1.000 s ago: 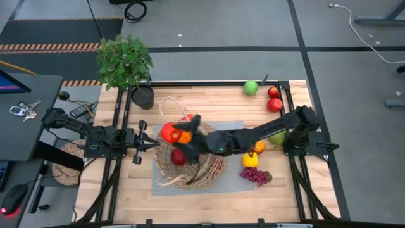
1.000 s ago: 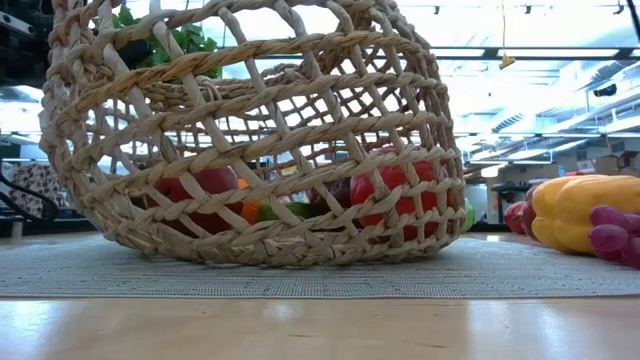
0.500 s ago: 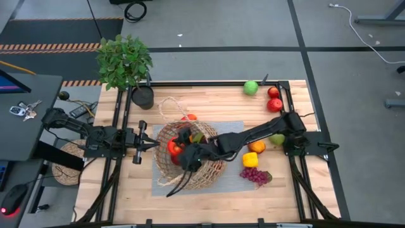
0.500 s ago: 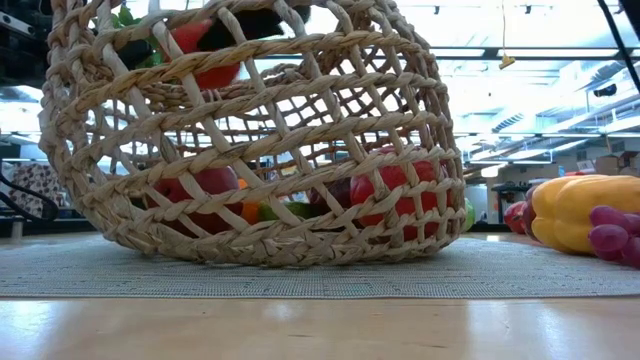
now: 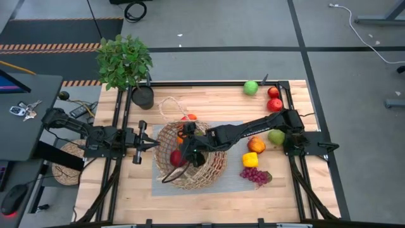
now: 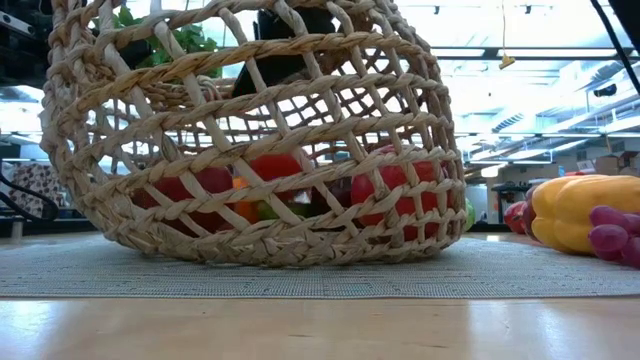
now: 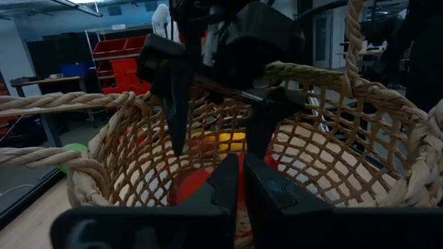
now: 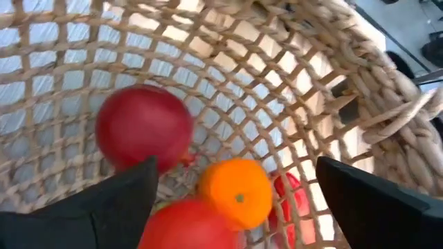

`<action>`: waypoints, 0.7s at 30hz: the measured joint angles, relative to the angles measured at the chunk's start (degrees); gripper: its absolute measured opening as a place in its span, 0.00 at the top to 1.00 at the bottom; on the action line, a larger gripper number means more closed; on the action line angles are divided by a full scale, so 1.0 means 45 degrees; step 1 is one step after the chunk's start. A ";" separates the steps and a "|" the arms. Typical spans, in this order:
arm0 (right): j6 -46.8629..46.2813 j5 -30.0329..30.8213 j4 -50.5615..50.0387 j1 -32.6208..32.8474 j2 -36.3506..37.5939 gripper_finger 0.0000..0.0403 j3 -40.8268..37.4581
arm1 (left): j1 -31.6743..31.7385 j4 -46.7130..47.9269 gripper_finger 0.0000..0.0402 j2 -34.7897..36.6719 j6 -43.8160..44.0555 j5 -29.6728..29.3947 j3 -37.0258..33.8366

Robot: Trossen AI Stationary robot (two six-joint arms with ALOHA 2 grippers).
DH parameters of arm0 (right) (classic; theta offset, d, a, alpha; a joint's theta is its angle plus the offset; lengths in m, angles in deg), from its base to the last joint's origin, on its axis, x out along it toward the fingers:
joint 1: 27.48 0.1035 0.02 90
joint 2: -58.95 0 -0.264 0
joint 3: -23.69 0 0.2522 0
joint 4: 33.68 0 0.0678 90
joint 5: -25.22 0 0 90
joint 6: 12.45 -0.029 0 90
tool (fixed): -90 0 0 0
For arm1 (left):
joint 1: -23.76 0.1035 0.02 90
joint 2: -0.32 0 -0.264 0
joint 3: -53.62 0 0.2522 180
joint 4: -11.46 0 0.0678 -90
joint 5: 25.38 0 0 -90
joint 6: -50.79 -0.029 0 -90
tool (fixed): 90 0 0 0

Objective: Build produce basket
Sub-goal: Put the red apple into the brown woven basket, then put the yellow bell pepper into the brown woven basket

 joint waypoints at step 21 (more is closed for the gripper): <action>-0.1029 0.2853 0.0077 -0.1189 0.6133 0.07 -0.3170 | 0.0000 0.0005 0.91 0.0000 -0.0005 0.0002 -0.0005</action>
